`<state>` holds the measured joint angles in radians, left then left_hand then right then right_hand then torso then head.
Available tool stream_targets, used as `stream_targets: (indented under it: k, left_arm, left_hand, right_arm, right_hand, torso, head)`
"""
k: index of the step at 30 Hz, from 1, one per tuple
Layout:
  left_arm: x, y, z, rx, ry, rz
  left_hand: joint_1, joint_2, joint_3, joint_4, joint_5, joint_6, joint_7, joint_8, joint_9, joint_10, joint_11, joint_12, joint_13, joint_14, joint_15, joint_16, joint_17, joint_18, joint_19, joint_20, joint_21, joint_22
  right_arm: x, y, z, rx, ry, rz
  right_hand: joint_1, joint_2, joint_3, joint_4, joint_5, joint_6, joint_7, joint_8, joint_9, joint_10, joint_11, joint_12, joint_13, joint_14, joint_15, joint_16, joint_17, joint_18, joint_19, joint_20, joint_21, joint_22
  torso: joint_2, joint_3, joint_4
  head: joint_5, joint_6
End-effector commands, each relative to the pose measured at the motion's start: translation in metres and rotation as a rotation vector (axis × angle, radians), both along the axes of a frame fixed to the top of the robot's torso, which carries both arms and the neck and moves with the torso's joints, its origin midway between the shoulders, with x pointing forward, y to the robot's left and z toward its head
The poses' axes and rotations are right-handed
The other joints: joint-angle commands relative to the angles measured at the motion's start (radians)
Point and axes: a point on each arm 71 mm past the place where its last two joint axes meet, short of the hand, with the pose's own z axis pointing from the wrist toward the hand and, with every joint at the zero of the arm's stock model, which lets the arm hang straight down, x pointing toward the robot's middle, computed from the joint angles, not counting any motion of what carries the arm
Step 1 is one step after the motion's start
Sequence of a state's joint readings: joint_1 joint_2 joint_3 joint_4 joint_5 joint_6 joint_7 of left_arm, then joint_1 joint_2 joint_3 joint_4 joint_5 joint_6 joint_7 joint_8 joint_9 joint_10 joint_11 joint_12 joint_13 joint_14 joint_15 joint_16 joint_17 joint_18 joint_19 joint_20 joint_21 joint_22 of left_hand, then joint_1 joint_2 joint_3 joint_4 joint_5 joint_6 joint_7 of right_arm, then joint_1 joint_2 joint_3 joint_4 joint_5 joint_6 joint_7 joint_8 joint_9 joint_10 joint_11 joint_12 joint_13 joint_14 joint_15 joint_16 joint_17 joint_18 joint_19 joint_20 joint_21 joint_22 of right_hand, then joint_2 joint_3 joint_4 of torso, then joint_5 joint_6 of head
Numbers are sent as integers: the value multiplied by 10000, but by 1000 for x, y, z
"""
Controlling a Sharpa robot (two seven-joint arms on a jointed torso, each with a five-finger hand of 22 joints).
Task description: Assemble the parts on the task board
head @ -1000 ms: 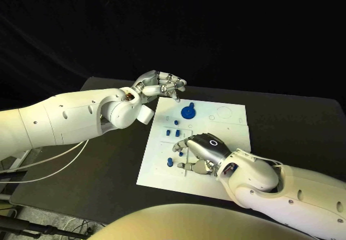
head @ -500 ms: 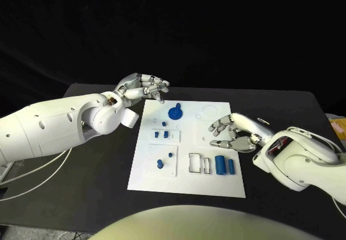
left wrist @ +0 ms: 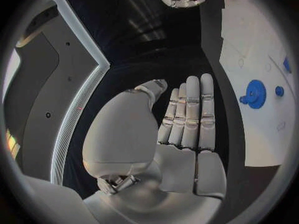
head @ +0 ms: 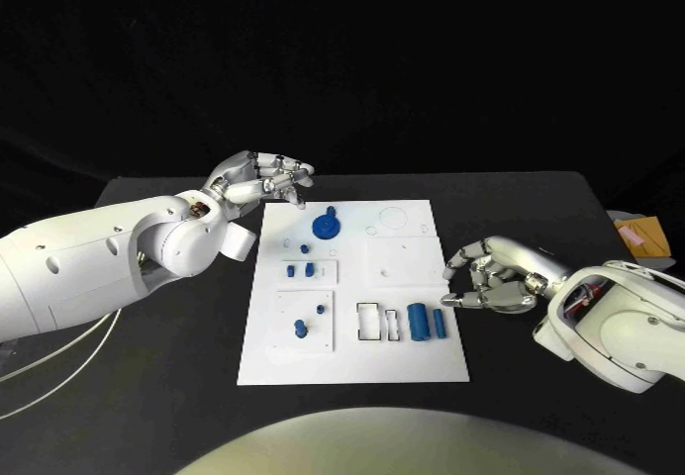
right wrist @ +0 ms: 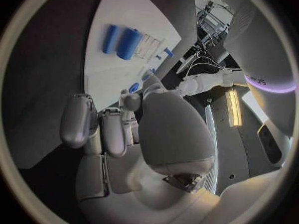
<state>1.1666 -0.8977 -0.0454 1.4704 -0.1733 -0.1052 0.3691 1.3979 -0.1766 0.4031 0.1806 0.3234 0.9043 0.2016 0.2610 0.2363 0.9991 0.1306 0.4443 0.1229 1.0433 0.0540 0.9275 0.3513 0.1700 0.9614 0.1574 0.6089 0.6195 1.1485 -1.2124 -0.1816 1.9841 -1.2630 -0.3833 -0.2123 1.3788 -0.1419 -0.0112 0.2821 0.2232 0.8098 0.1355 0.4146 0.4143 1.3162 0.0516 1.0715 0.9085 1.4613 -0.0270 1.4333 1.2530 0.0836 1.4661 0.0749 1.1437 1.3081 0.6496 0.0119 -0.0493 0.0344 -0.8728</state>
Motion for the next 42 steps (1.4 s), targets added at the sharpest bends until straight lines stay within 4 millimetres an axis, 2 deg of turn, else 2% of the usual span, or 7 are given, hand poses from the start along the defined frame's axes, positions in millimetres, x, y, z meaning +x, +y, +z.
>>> stream_targets:
  k: [1, 12, 15, 19, 22, 32, 42]
  left_arm:
    - [0, -2, 0, -189, -10, -101]
    - [0, -4, 0, -213, -3, -143]
    - [0, -4, 0, -215, -2, -147]
    - [0, -5, -1, -223, -4, -161]
    - [0, -5, -1, -222, -1, -164]
    - [0, -5, -1, -204, 10, -152]
    - [0, -4, -1, -192, 28, -149]
  left_hand:
    - [16, 88, 74, -9, 43, -39, 6, -36, 8, -67, -11, -19, 15, 16, 52, -36, 8, 111, 52, -17, -14, 8]
    - [23, 96, 83, -18, 45, -37, 4, -35, 11, -66, -13, -17, 18, 18, 50, -35, 12, 112, 53, -19, -10, 13]
    - [23, 96, 83, -18, 45, -37, 4, -35, 11, -66, -13, -17, 18, 18, 50, -35, 12, 112, 53, -19, -10, 13]
    - [21, 96, 84, -19, 45, -38, 5, -36, 11, -67, -12, -17, 19, 18, 50, -36, 14, 111, 53, -19, -9, 15]
    - [21, 96, 84, -19, 45, -38, 5, -36, 11, -67, -12, -17, 19, 18, 50, -36, 14, 111, 53, -19, -9, 15]
    - [23, 99, 89, -26, 45, -38, 6, -37, 13, -70, -12, -17, 21, 15, 50, -38, 16, 111, 51, -19, -7, 19]
    - [23, 99, 89, -26, 45, -38, 6, -37, 13, -70, -12, -17, 21, 15, 50, -38, 16, 111, 51, -19, -7, 19]
  right_arm:
    - [-2, -2, -6, -737, 181, -664]
    - [-9, 16, -25, -1136, 493, -867]
    - [-11, 20, -33, -1280, 679, -908]
    - [-15, 27, -43, -1399, 884, -844]
    - [-16, 32, -47, -1507, 1055, -797]
    - [-17, 41, -52, -1738, 1159, -652]
    - [-18, 47, -58, -2069, 1251, -434]
  right_hand:
    - [-277, 437, -952, 86, 209, -902, 35, 1446, 356, 1316, 50, 3945, 4879, 1021, 81, 1264, 2864, -456, 710, 8, 1971, 2099]
    - [-412, 703, -1229, 101, 349, -945, 48, 1589, 151, 1645, 70, 4242, 5378, 1095, 114, 1375, 3178, -630, 872, 29, 3053, 2352]
    - [-692, 911, -1407, 98, 559, -798, 25, 1585, -12, 1646, 52, 4227, 5386, 1095, 102, 1375, 3178, -637, 874, 31, 3116, 2362]
    - [-789, 959, -1499, 106, 622, -707, 8, 1592, -82, 1646, 39, 4217, 5387, 1095, 95, 1375, 3178, -640, 874, 30, 3142, 2366]
    - [-1067, 1227, -1642, 108, 686, -512, -36, 1580, -224, 1772, 1, 4305, 5554, 1095, 68, 1375, 3178, -679, 906, 18, 3382, 2419]
    - [-1212, 1312, -1835, 109, 712, -254, -102, 1573, -332, 1853, -56, 4358, 5660, 1095, 23, 1375, 3178, -708, 930, -11, 3558, 2458]
    - [-1221, 1278, -1921, 91, 645, -213, -112, 1545, -377, 1836, -65, 4335, 5638, 1095, 13, 1375, 3178, -706, 926, -19, 3551, 2455]
  torso:
    - [1, 6, -5]
    - [35, 0, 56]
    - [49, 0, 65]
    - [71, 12, 78]
    - [88, 19, 100]
    - [136, 2, 146]
    - [167, 4, 191]
  head:
    - [-62, 2]
    - [-188, 2]
    - [-162, 2]
    - [-148, 2]
    - [-159, 2]
    - [-256, 17]
    - [-212, 43]
